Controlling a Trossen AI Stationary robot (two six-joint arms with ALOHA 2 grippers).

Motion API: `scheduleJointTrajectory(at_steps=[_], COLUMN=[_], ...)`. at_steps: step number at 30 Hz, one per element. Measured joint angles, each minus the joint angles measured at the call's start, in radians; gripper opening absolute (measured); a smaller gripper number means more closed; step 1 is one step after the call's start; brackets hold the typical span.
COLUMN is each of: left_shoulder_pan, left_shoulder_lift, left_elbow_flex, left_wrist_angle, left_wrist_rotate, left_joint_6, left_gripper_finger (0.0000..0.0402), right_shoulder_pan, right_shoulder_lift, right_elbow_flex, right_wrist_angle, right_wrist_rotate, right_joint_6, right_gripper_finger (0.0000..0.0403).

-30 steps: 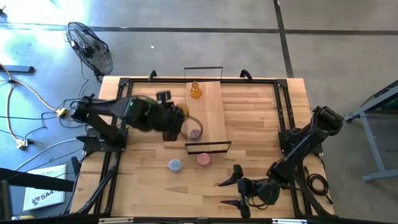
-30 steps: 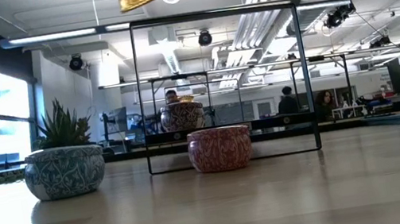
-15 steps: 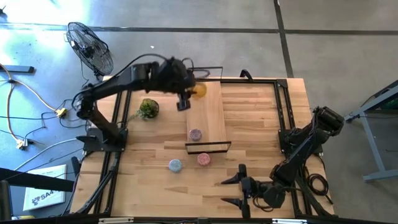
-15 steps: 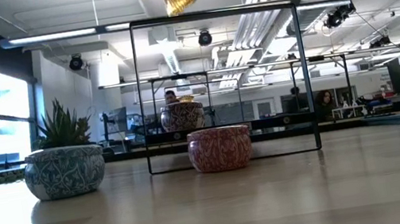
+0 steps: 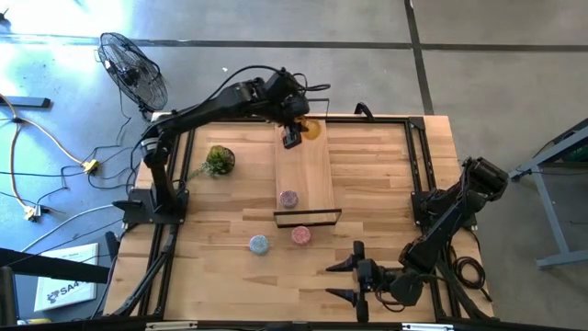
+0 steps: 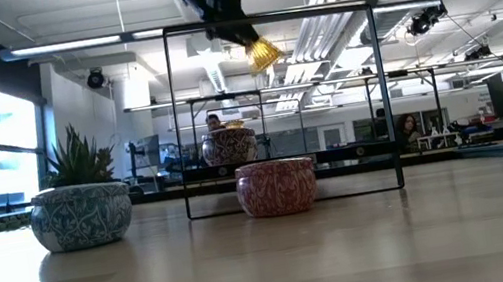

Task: Pick & Place candle stick holders
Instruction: Put the left orange glass candle holder on the shelf

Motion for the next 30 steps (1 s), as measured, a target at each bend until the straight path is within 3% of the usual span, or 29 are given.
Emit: scheduleJointTrajectory(at_steps=[5,15,19,30], left_shoulder_pan=[0.017,0.002,-0.012,-0.007], left_shoulder_lift=[0.027,0.078,0.120,0.232], left_elbow_flex=[0.000,0.000,0.001,-0.001], left_wrist_angle=[0.085,0.150,0.172,0.140], left_wrist_rotate=[0.009,-0.057,-0.137,-0.163], left_joint_6=[-0.026,-0.393,-0.434,-0.449], left_gripper_finger=[0.0151,0.0151,0.0151,0.0151], right_shoulder_pan=[0.000,0.000,-0.002,-0.007], right_shoulder_lift=[0.000,0.000,0.000,0.000], right_elbow_flex=[0.000,0.000,0.001,0.002], right_wrist_angle=[0.004,0.004,0.020,0.079], right_wrist_rotate=[0.014,0.018,0.021,-0.024], right_joint_6=[0.000,-0.001,-0.001,-0.056], right_gripper_finger=[0.0225,0.0214,0.0211,0.0211])
